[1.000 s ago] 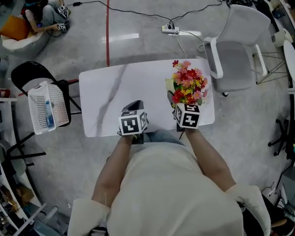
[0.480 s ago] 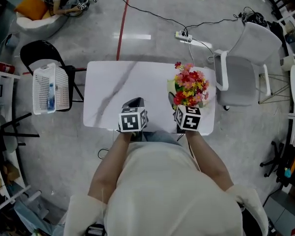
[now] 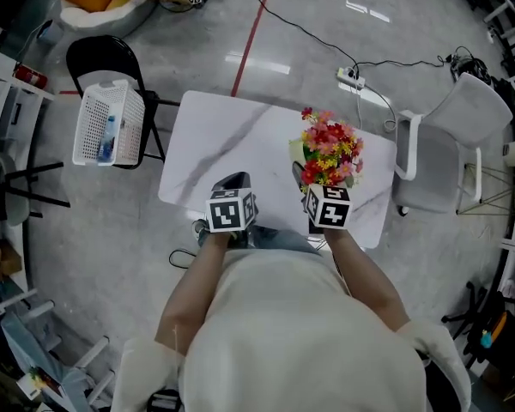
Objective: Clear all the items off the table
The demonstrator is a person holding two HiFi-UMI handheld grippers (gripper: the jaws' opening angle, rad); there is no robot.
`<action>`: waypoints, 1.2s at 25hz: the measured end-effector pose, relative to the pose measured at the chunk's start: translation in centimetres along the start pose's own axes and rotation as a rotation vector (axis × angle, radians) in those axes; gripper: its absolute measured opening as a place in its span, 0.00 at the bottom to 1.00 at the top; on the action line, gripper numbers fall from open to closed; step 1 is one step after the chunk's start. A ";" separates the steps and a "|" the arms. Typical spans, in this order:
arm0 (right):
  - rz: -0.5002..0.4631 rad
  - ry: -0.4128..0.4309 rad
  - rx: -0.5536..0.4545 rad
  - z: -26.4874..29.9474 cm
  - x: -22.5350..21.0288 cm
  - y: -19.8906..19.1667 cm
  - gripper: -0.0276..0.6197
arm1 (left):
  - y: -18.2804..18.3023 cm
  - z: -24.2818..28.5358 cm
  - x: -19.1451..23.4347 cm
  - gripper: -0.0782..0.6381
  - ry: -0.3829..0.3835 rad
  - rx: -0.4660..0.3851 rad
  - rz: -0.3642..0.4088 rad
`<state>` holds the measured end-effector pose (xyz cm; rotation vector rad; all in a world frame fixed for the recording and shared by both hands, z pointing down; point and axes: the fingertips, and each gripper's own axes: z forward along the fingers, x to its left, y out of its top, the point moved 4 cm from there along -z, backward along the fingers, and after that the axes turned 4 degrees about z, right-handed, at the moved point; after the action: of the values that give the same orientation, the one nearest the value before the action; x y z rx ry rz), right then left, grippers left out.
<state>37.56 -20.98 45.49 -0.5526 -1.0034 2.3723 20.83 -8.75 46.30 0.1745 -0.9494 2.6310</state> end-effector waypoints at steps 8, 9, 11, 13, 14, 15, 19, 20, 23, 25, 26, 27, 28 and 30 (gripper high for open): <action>-0.050 0.096 -0.013 1.9 8.0 0.9 0.78 | 0.1 -3.1 6.7 0.12 0.064 -0.056 -0.053; -0.059 0.110 -0.016 2.1 9.1 1.1 0.78 | 0.1 -3.5 7.5 0.12 0.071 -0.065 -0.066; -0.074 0.134 -0.023 2.5 11.1 1.5 0.78 | -0.1 -4.3 9.2 0.12 0.084 -0.079 -0.087; -0.085 0.153 -0.029 2.9 13.0 1.9 0.78 | -0.4 -5.1 10.8 0.12 0.096 -0.087 -0.101; -0.088 0.162 -0.029 3.0 14.0 2.0 0.78 | -0.6 -5.5 11.6 0.12 0.102 -0.088 -0.108; -0.092 0.171 -0.029 3.2 14.9 2.0 0.78 | -0.7 -5.9 12.4 0.12 0.108 -0.090 -0.115; -0.112 0.204 -0.026 4.0 18.8 2.1 0.78 | -1.2 -7.6 15.9 0.12 0.132 -0.104 -0.141; -0.115 0.211 -0.024 4.2 19.8 2.1 0.78 | -1.3 -8.1 16.8 0.12 0.137 -0.109 -0.148; -0.122 0.234 -0.016 4.8 22.9 2.2 0.78 | -1.5 -9.5 19.5 0.12 0.154 -0.118 -0.169; -0.131 0.253 -0.011 5.1 25.1 2.3 0.78 | -1.7 -10.5 21.5 0.12 0.167 -0.122 -0.184; -0.138 0.261 -0.009 5.3 26.2 2.4 0.78 | -1.9 -11.0 22.5 0.12 0.174 -0.124 -0.192; -0.145 0.269 -0.008 5.5 27.2 2.3 0.78 | -2.1 -11.4 23.4 0.12 0.181 -0.126 -0.201; -0.152 0.276 -0.007 5.7 28.3 2.3 0.78 | -2.3 -11.9 24.4 0.12 0.188 -0.130 -0.209; -0.164 0.290 -0.005 6.0 30.3 2.2 0.78 | -2.8 -12.7 26.3 0.12 0.200 -0.136 -0.227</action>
<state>9.68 -7.72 42.63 -0.7604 -0.8878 2.0747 -2.75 8.47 44.17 -0.0137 -0.9738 2.3181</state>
